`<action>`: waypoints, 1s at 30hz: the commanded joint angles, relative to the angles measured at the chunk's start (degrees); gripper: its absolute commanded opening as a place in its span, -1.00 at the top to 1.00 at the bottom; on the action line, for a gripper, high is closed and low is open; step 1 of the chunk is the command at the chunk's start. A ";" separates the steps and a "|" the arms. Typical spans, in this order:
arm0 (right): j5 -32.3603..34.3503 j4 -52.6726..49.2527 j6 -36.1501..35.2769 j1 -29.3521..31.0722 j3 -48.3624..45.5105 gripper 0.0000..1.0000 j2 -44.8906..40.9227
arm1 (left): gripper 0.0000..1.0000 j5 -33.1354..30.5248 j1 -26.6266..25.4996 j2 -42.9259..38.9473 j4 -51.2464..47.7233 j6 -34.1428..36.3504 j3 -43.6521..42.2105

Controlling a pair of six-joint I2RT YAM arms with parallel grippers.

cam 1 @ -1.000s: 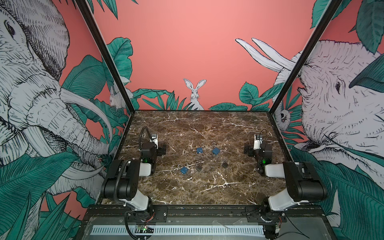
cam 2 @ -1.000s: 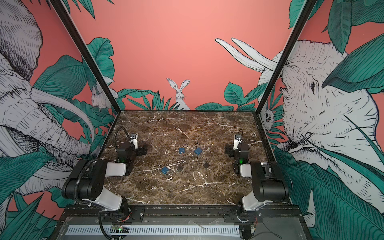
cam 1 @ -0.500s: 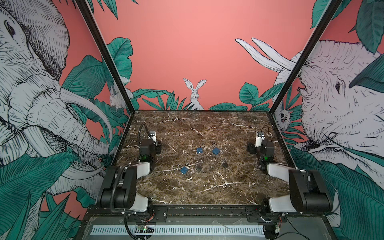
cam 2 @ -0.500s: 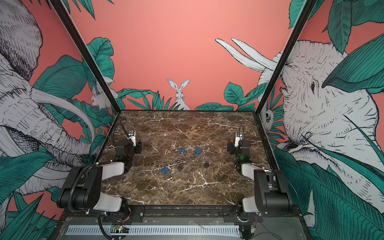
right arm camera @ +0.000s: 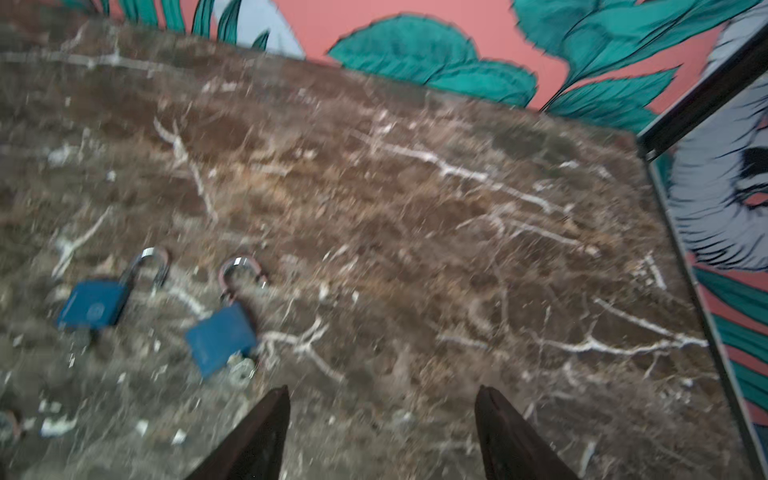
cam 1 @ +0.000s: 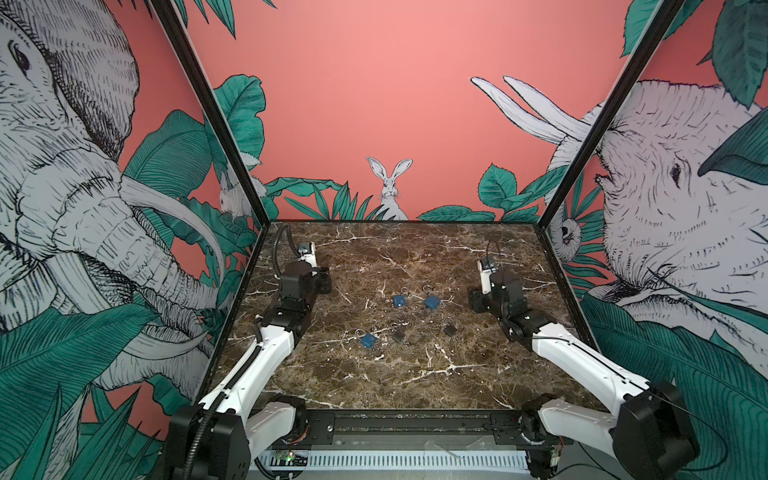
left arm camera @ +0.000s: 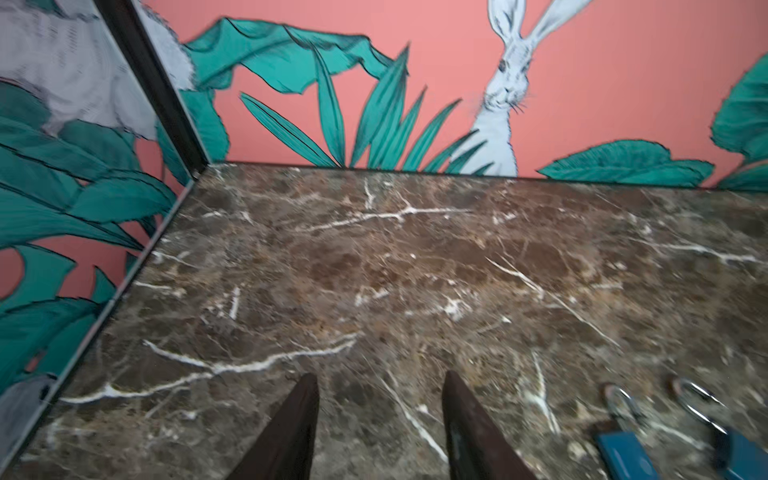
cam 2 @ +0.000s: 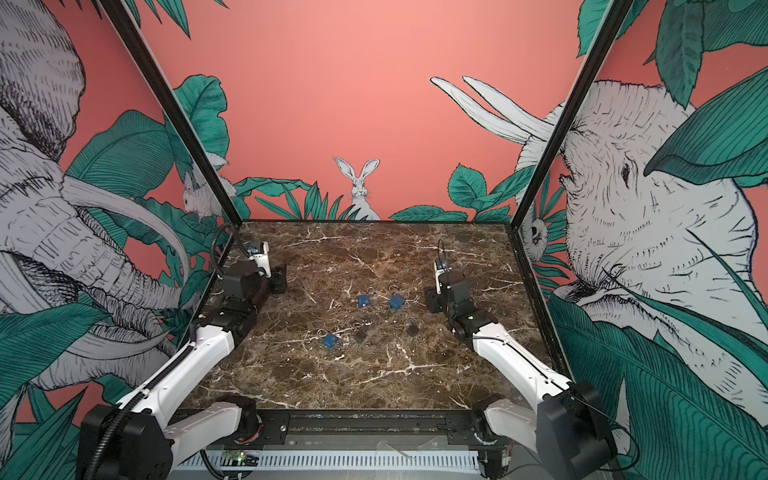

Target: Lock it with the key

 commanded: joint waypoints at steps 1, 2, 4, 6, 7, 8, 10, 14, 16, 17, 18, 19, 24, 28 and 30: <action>0.45 -9.01 3.05 1.91 -1.13 -0.41 -1.03 | -0.01 0.95 -2.79 0.92 -8.98 -3.97 1.22; -0.36 -9.93 3.89 2.53 -1.48 -0.41 -0.99 | -0.01 0.75 -4.04 1.45 -9.47 -4.11 1.61; -3.60 -9.93 5.28 3.05 -1.88 -0.38 -0.92 | -0.01 0.14 -6.12 2.74 -10.21 -3.77 2.40; -4.79 -11.15 5.64 4.48 -0.95 -0.37 0.56 | 0.00 -0.14 -7.14 3.92 -10.11 -3.87 2.81; -5.23 -11.61 5.48 5.11 -0.04 -0.34 1.94 | 0.00 0.42 -7.28 4.44 -9.98 -4.31 3.01; -5.65 -12.12 5.33 5.58 0.77 -0.30 3.44 | 0.00 1.19 -7.29 4.80 -9.65 -4.79 3.08; -7.09 -13.19 5.24 6.34 2.42 -0.24 6.88 | 0.01 2.22 -7.47 5.27 -8.52 -5.54 2.91; -8.66 -14.22 5.28 8.30 3.81 -0.11 12.46 | 0.01 3.33 -7.53 5.95 -7.57 -6.31 2.99; -9.54 -14.42 5.50 9.25 4.08 -0.08 13.92 | 0.01 3.74 -7.60 6.46 -7.14 -6.46 2.83; -9.81 -14.26 5.76 9.63 4.14 -0.06 14.28 | 0.01 3.97 -7.55 6.82 -6.97 -6.72 2.90; -9.98 -14.15 5.91 9.87 4.01 -0.06 14.44 | 0.01 4.25 -7.55 7.22 -6.82 -6.74 2.95; -10.22 -14.00 6.12 10.09 3.87 -0.06 14.66 | 0.01 4.61 -7.66 7.68 -6.69 -6.87 2.99; -10.57 -13.12 6.00 10.61 4.47 -0.05 17.03 | 0.02 5.91 -7.65 9.68 -5.35 -7.36 3.15; -9.96 -12.49 5.81 10.80 5.19 -0.06 19.53 | 0.05 6.55 -7.73 10.66 -5.18 -7.45 3.69; -9.50 -12.21 5.69 10.89 5.57 -0.06 20.56 | 0.05 6.64 -7.73 10.84 -5.16 -7.44 3.68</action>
